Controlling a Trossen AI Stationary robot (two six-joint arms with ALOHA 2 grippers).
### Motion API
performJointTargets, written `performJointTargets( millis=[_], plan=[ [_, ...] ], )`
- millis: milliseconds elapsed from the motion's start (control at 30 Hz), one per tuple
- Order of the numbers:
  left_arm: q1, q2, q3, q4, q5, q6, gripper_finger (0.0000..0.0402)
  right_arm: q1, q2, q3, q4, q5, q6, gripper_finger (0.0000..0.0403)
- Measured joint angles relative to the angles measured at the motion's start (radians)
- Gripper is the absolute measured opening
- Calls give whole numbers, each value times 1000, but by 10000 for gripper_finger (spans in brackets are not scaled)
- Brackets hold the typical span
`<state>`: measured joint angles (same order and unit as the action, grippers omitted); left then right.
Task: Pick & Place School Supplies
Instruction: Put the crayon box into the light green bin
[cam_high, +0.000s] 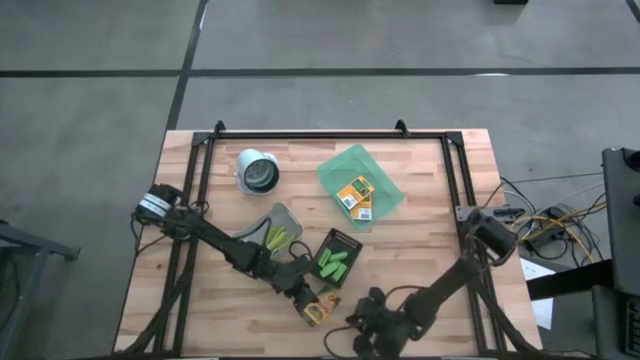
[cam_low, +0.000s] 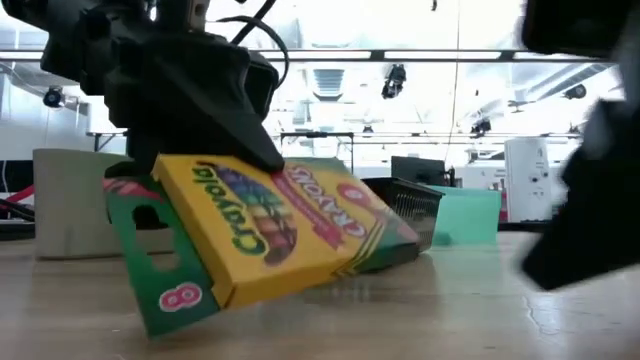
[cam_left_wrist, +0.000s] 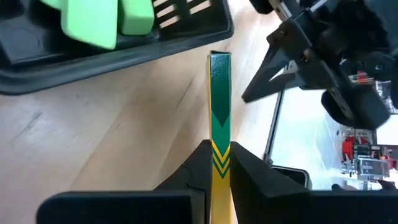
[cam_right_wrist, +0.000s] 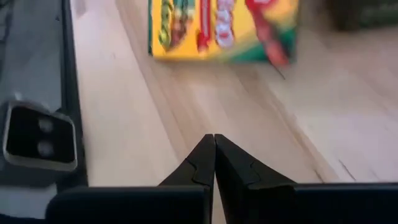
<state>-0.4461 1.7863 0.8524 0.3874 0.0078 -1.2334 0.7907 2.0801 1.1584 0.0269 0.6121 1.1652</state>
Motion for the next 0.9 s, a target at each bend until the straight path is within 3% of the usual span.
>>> performJointTargets(
  millis=[367,533,900],
  plan=[
    [2,-65,14,-2,0,-23,37,40,-11,-2,-156,81,149,8],
    [7,-139,14,-5,-16,-14,37,55,-12,-2,-186,192,203,8],
    [104,-357,28,-107,-147,164,37,60,-12,-3,-213,229,231,8]
  ],
)
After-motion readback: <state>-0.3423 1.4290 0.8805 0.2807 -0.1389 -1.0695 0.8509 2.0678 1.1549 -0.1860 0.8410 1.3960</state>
